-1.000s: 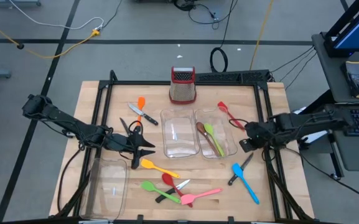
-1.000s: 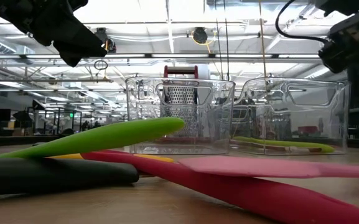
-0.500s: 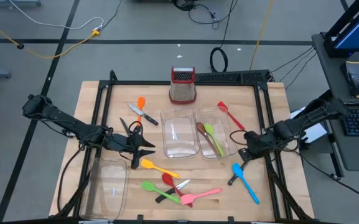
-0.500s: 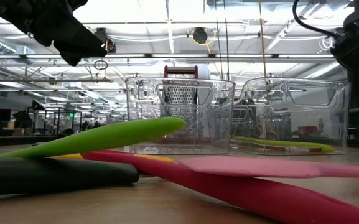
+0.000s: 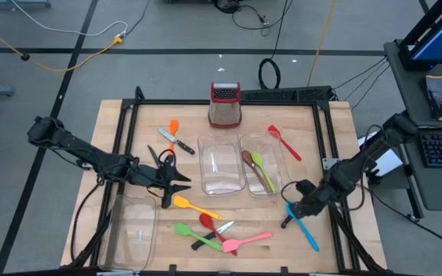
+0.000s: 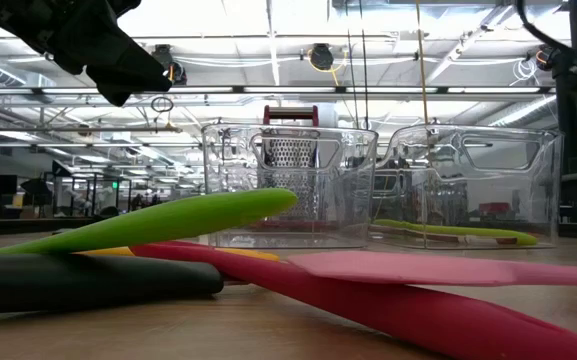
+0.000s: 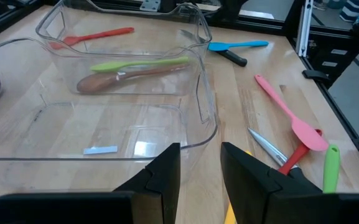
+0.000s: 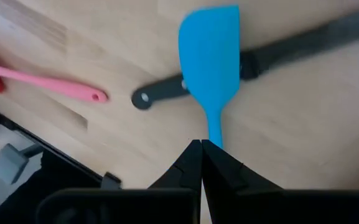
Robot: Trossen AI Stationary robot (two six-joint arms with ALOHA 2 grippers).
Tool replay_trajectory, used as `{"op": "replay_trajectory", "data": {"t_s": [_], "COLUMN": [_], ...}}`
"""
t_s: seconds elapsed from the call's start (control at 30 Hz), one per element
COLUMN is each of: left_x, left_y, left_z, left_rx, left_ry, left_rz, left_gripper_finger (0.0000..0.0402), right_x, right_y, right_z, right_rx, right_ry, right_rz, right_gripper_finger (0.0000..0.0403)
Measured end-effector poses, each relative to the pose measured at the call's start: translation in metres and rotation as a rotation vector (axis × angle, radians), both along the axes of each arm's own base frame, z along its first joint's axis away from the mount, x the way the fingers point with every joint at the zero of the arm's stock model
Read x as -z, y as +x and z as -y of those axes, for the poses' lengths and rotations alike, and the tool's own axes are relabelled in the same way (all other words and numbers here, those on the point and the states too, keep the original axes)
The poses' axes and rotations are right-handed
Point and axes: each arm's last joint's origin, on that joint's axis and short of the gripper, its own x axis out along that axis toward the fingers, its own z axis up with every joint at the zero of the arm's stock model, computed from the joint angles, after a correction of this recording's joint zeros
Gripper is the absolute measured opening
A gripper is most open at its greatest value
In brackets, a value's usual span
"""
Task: Pick & Place Kitchen Items
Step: Put the blue spatula into the left transparent bin
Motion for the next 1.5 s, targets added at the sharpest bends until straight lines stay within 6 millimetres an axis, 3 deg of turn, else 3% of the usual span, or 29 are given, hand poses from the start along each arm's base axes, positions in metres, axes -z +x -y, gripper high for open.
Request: {"op": "replay_trajectory", "data": {"t_s": [0.13, 0.4, 0.67, 1.2, 1.5], "left_x": [0.000, 0.000, 0.000, 0.001, 0.001], "left_y": [0.000, 0.000, 0.000, 0.000, 0.000], "left_z": [0.000, 0.000, 0.000, 0.000, 0.000], "left_rx": [0.000, 0.000, 0.002, 0.004, 0.004], "left_ry": [0.000, 0.000, 0.004, 0.009, 0.009], "left_rz": [0.000, 0.000, 0.000, -0.006, -0.006], "left_gripper_finger": [0.0118, 0.0118, 0.0118, 0.0118, 0.0118], "right_x": [0.002, -0.021, -0.007, -0.011, -0.011], "right_y": [-0.003, 0.002, 0.005, -0.007, -0.006], "right_z": [-0.013, -0.043, -0.064, -0.063, -0.062], "right_rx": [-0.011, -0.018, -0.074, -0.083, -0.097], "right_ry": [-0.030, -0.165, -0.184, -0.180, -0.219], "right_rz": [-0.060, -0.053, -0.162, -0.201, -0.153], "right_gripper_finger": [0.0000, 0.0000, 0.0000, 0.0004, 0.0061]}}
